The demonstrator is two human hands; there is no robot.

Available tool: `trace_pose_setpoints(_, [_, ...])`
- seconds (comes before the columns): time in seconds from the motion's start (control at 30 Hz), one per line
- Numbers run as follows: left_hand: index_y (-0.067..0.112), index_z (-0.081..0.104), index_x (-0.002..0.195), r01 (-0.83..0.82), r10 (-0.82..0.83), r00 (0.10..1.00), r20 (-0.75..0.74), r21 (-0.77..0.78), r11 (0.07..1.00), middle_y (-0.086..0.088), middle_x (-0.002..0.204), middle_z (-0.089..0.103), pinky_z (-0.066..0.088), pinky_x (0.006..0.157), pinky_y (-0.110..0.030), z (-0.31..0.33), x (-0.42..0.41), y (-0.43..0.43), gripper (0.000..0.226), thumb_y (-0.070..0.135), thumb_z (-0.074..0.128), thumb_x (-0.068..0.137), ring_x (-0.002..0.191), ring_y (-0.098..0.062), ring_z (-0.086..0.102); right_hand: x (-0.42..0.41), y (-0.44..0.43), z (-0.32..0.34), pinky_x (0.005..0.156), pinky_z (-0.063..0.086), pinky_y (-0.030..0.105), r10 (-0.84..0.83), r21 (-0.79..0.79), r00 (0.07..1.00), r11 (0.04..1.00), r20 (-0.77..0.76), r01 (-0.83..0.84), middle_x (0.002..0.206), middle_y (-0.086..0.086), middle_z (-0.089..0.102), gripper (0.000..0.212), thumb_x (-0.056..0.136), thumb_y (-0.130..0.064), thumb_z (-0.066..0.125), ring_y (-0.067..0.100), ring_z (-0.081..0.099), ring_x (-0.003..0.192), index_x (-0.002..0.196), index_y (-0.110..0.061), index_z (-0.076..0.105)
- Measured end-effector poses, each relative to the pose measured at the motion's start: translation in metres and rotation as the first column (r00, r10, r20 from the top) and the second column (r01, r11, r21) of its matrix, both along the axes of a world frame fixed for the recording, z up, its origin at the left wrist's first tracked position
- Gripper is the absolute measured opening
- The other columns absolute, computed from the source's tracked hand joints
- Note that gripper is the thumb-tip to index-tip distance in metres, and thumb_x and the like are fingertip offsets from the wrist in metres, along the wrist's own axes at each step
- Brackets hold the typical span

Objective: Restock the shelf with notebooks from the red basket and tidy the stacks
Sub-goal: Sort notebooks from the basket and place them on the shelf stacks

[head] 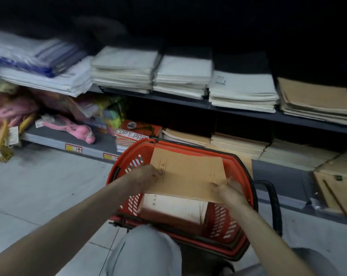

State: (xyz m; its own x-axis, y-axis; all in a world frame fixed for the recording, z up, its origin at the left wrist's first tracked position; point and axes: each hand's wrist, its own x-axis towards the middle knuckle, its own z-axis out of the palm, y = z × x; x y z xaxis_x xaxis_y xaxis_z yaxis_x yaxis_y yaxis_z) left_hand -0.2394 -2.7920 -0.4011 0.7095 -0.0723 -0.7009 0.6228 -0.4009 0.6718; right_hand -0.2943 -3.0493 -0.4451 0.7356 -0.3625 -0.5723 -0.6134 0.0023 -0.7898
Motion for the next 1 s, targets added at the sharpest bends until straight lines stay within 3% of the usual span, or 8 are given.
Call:
trace_pose_setpoints(0.1, [0.019, 0.068, 0.104, 0.001, -0.014, 0.979, 0.203, 0.067, 0.998, 0.004, 0.108, 0.066, 0.055, 0.077, -0.02, 0.048, -0.022, -0.013, 0.011, 0.016, 0.058, 0.102, 0.097, -0.016, 0.065, -0.023, -0.018, 0.053, 0.101, 0.054, 0.044, 0.034, -0.01, 0.994, 0.999, 0.108, -0.033, 0.115, -0.002, 0.072, 0.028, 0.09, -0.02, 0.074, 0.022, 0.066, 0.107, 0.118, -0.022, 0.071])
trace_pose_setpoints(0.13, [0.017, 0.068, 0.103, -0.011, 0.002, 0.967, 0.254, 0.034, 0.999, 0.004, 0.107, 0.067, 0.058, 0.077, -0.023, 0.062, -0.031, -0.017, 0.008, 0.017, 0.061, 0.1, 0.096, -0.016, 0.065, -0.031, -0.024, 0.069, 0.102, 0.054, 0.046, 0.039, -0.019, 0.989, 0.999, 0.144, -0.037, 0.117, -0.002, 0.072, 0.031, 0.089, -0.023, 0.074, 0.023, 0.067, 0.108, 0.119, -0.023, 0.071])
trace_pose_setpoints(0.23, [0.013, 0.065, 0.112, -0.111, 0.153, 0.958, 0.244, -0.176, 0.978, -0.013, 0.117, 0.07, 0.06, 0.091, -0.057, 0.104, -0.061, -0.031, 0.025, 0.018, 0.067, 0.088, 0.104, -0.036, 0.069, -0.059, -0.042, 0.118, 0.087, 0.058, 0.04, 0.045, -0.001, 0.967, 0.999, 0.249, -0.047, 0.109, 0.001, 0.077, 0.022, 0.097, -0.013, 0.066, 0.024, 0.07, 0.102, 0.117, -0.019, 0.072])
trace_pose_setpoints(0.33, [0.013, 0.067, 0.104, -0.139, 0.226, 0.931, 0.285, -0.295, 0.945, -0.014, 0.102, 0.074, 0.061, 0.075, -0.043, 0.144, -0.093, -0.051, 0.012, 0.007, 0.059, 0.096, 0.093, -0.034, 0.07, -0.091, -0.063, 0.16, 0.064, 0.05, 0.03, 0.038, -0.007, 0.942, 0.999, 0.334, -0.037, 0.101, 0.004, 0.078, 0.022, 0.099, -0.005, 0.061, 0.025, 0.071, 0.093, 0.113, -0.016, 0.073])
trace_pose_setpoints(0.47, [-0.002, 0.072, 0.115, -0.057, 0.192, 0.916, 0.352, -0.359, 0.932, -0.022, 0.102, 0.078, 0.057, 0.071, -0.034, 0.179, -0.125, -0.071, 0.028, -0.003, 0.052, 0.096, 0.092, -0.04, 0.074, -0.138, -0.088, 0.208, 0.072, 0.05, 0.03, 0.038, -0.012, 0.906, 0.999, 0.422, -0.037, 0.101, -0.001, 0.078, 0.021, 0.1, -0.001, 0.059, 0.018, 0.069, 0.099, 0.104, -0.018, 0.072])
trace_pose_setpoints(0.63, [0.007, 0.067, 0.121, -0.061, 0.209, 0.937, 0.278, -0.459, 0.886, -0.02, 0.111, 0.077, 0.06, 0.068, -0.041, 0.209, -0.158, -0.092, 0.027, 0.003, 0.058, 0.096, 0.104, -0.039, 0.071, -0.181, -0.113, 0.241, 0.105, 0.05, 0.048, -0.025, -0.016, 0.867, 0.999, 0.498, 0.038, 0.105, 0.005, 0.077, 0.023, 0.097, 0.0, 0.063, 0.027, 0.069, 0.105, 0.109, -0.018, 0.069])
trace_pose_setpoints(0.83, [0.007, 0.068, 0.118, -0.055, 0.198, 0.953, 0.23, -0.509, 0.859, -0.018, 0.104, 0.077, 0.058, 0.067, -0.038, 0.23, -0.187, -0.119, 0.027, 0.003, 0.06, 0.093, 0.089, -0.033, 0.07, -0.218, -0.123, 0.244, 0.107, 0.048, 0.054, -0.162, 0.058, 0.856, 0.986, 0.492, 0.154, 0.108, 0.01, 0.075, 0.024, 0.097, 0.0, 0.063, 0.032, 0.067, 0.107, 0.117, -0.013, 0.068])
trace_pose_setpoints(1.0, [0.0, 0.072, 0.113, -0.117, 0.246, 0.96, 0.132, -0.609, 0.784, -0.019, 0.107, 0.075, 0.06, 0.073, -0.041, 0.233, -0.195, -0.139, 0.028, 0.005, 0.063, 0.087, 0.093, -0.032, 0.069, -0.229, -0.134, 0.235, 0.102, 0.051, 0.057, -0.325, 0.211, 0.813, 0.944, 0.484, 0.252, 0.116, 0.012, 0.072, 0.029, 0.099, -0.002, 0.06, 0.035, 0.065, 0.11, 0.127, -0.012, 0.064])
